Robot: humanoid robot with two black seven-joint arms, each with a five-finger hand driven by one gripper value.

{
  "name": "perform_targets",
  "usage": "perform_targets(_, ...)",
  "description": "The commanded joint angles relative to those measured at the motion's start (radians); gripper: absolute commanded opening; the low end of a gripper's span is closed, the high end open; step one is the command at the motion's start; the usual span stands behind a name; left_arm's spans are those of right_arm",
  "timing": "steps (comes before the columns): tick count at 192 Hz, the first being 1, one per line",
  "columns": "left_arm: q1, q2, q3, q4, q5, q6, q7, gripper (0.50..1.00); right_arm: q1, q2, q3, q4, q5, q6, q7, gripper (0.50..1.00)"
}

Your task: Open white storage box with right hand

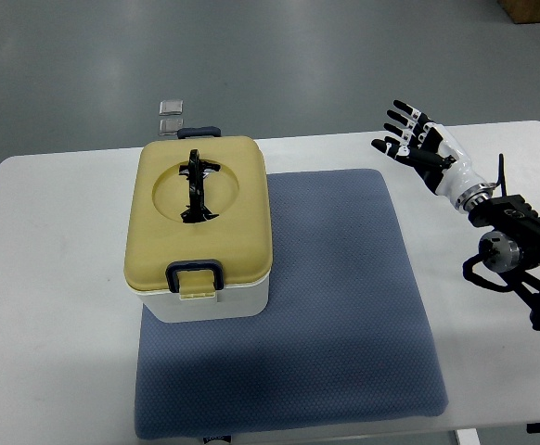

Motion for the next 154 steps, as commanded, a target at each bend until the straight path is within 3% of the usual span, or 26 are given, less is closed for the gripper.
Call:
perform_targets(1, 0.000, 0.000, 0.000, 0.000, 0.001, 0.000, 0.000, 1.000, 0.008, -0.001, -0.001, -0.003, 0.000, -0.003, 0.000, 0.924)
perform_targets(154, 0.000, 0.000, -0.006, -0.011, 0.000, 0.000, 0.000, 1.000, 0.015, -0.002, -0.003, -0.006, -0.077, -0.003, -0.001, 0.921)
